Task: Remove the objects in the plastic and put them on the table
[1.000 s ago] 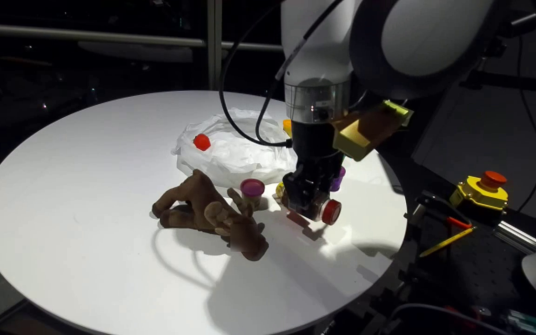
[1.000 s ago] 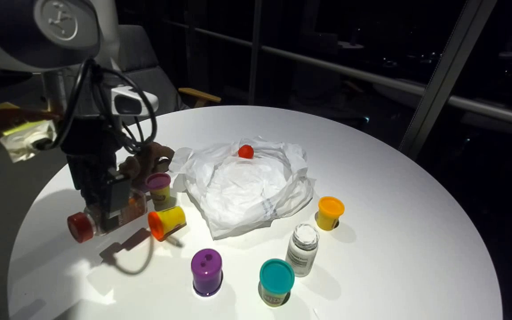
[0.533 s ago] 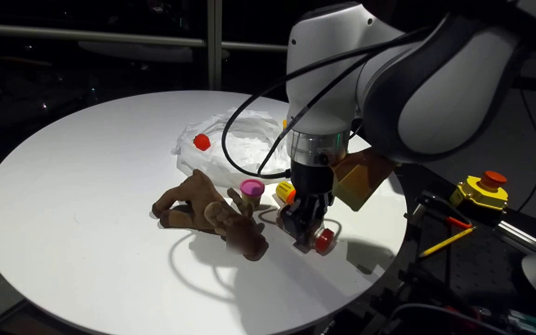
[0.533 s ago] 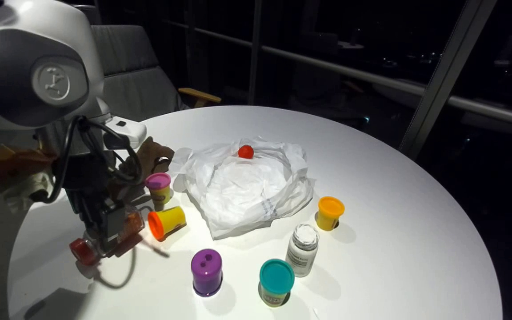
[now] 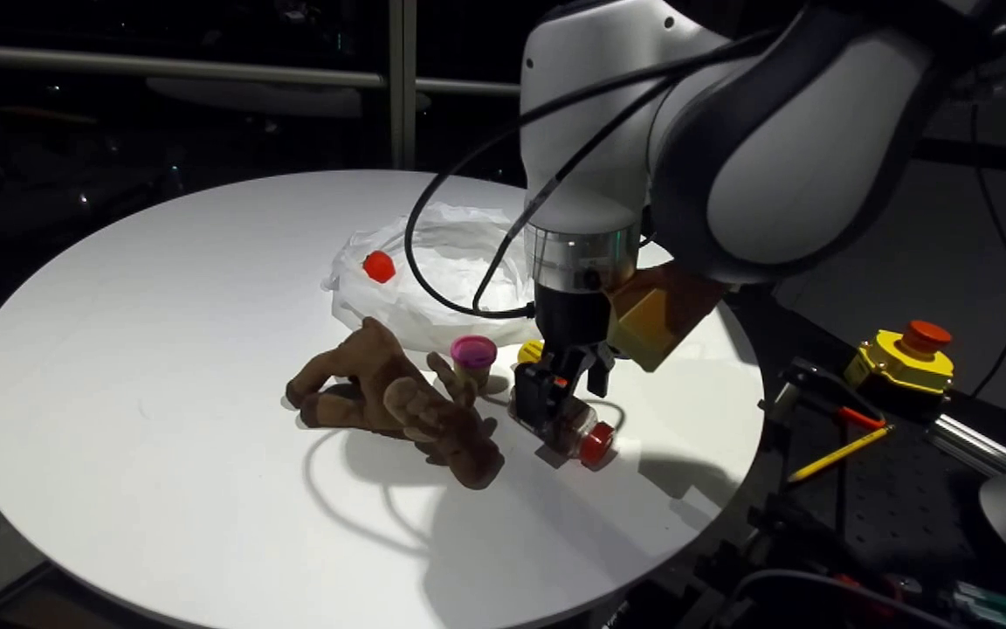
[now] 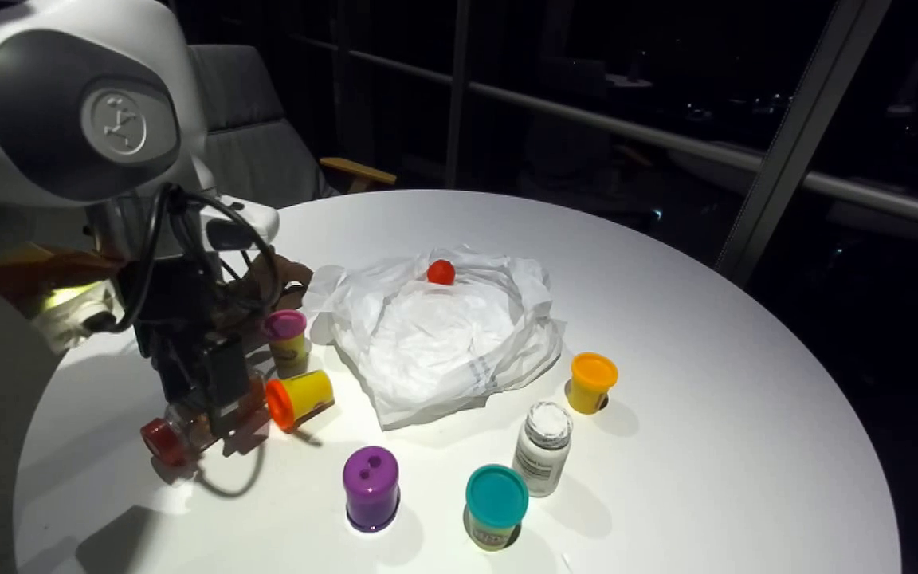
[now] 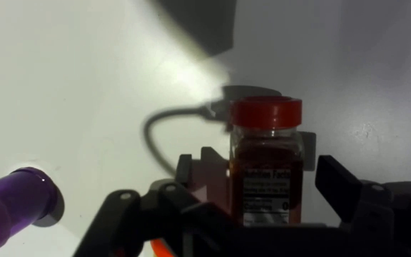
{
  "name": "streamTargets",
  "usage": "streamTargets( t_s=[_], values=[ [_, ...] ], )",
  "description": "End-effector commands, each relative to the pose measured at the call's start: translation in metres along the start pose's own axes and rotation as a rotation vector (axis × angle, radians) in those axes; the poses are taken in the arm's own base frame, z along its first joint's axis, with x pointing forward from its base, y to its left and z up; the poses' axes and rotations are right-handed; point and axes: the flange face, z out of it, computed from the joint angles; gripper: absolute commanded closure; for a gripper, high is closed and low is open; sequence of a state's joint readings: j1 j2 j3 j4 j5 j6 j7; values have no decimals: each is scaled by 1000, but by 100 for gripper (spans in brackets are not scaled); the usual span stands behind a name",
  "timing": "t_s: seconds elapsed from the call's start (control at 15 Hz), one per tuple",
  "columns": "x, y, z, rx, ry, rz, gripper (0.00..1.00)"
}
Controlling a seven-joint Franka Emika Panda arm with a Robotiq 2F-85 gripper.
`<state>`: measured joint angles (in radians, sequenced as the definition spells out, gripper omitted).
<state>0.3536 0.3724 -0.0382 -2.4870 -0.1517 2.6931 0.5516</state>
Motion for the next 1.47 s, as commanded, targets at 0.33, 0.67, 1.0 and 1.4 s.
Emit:
streamTargets(
  t_s=[0.33,0.67,1.0,1.4],
  values=[
    [128,41,-102,156,18,218,0],
    [203,56,-101,133,134,227,0],
    [246,55,-84,99,290,222,0],
    [275,54,-63,88,384,205,0]
  ],
)
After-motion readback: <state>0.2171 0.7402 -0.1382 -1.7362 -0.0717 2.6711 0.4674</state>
